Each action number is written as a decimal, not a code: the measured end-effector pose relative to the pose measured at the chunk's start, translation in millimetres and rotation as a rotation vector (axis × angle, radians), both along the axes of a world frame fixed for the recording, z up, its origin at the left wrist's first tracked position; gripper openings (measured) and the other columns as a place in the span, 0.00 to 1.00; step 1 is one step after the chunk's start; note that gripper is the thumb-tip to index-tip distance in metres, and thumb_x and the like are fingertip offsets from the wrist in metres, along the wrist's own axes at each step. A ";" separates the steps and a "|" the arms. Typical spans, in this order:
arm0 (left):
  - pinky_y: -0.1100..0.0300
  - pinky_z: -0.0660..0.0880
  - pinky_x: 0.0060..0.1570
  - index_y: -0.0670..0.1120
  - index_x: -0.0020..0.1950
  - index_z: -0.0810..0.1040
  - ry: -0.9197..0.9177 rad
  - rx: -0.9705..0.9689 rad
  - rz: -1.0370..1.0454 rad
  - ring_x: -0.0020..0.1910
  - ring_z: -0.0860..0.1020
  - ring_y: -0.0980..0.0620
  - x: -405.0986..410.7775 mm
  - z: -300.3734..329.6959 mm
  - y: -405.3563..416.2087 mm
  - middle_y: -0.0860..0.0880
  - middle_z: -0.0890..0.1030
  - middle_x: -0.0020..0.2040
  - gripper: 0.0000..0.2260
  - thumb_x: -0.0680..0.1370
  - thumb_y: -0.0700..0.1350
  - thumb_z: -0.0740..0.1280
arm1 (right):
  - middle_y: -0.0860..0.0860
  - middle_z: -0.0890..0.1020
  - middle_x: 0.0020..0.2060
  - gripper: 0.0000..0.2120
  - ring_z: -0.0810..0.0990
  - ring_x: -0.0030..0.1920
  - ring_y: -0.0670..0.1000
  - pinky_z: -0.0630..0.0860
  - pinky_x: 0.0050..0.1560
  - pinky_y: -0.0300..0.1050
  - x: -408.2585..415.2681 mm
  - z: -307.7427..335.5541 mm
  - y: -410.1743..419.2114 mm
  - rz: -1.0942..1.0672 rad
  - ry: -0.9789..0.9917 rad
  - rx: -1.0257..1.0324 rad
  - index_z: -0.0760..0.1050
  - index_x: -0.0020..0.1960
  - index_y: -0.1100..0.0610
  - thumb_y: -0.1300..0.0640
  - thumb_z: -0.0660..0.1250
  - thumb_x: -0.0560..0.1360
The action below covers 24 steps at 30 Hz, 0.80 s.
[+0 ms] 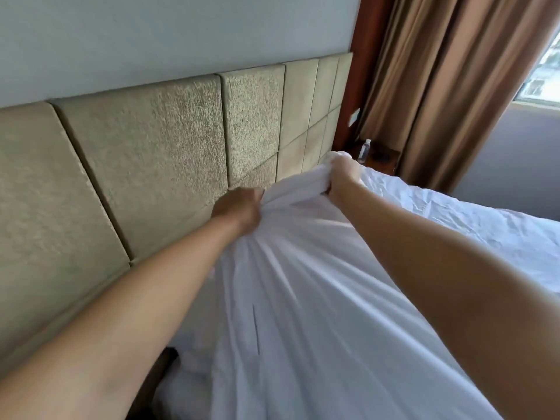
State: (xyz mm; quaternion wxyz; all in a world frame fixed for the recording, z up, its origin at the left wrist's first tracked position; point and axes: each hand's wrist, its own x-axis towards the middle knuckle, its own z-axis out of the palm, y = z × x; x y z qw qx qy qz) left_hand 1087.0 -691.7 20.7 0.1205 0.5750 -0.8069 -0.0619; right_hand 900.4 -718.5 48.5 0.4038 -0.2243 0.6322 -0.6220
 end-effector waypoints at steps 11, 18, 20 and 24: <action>0.53 0.74 0.48 0.44 0.49 0.76 -0.183 0.302 0.360 0.53 0.78 0.40 61.0 -154.3 -71.5 0.41 0.79 0.54 0.07 0.75 0.40 0.60 | 0.57 0.72 0.38 0.08 0.72 0.32 0.52 0.68 0.15 0.35 60.1 -185.7 -58.8 0.523 0.143 0.513 0.67 0.56 0.60 0.60 0.62 0.78; 0.56 0.72 0.53 0.42 0.57 0.75 -0.153 0.714 0.356 0.58 0.76 0.43 65.7 -264.4 -73.9 0.43 0.77 0.58 0.12 0.79 0.43 0.56 | 0.59 0.77 0.56 0.27 0.79 0.52 0.60 0.80 0.46 0.53 78.1 -300.6 -55.9 0.514 0.171 0.751 0.67 0.66 0.61 0.49 0.69 0.73; 0.56 0.70 0.57 0.42 0.59 0.75 -0.151 0.773 0.342 0.60 0.75 0.44 70.3 -276.6 -75.0 0.44 0.77 0.60 0.13 0.80 0.43 0.54 | 0.57 0.75 0.50 0.21 0.77 0.48 0.58 0.79 0.42 0.50 84.5 -292.4 -70.9 0.546 0.193 0.710 0.66 0.67 0.62 0.56 0.62 0.76; 0.49 0.72 0.56 0.35 0.56 0.75 0.130 0.295 0.515 0.55 0.77 0.35 75.2 -269.3 -92.6 0.32 0.78 0.54 0.12 0.80 0.41 0.58 | 0.57 0.73 0.48 0.08 0.75 0.52 0.55 0.71 0.50 0.49 129.7 -220.0 -133.4 0.521 0.206 0.193 0.65 0.55 0.58 0.60 0.60 0.77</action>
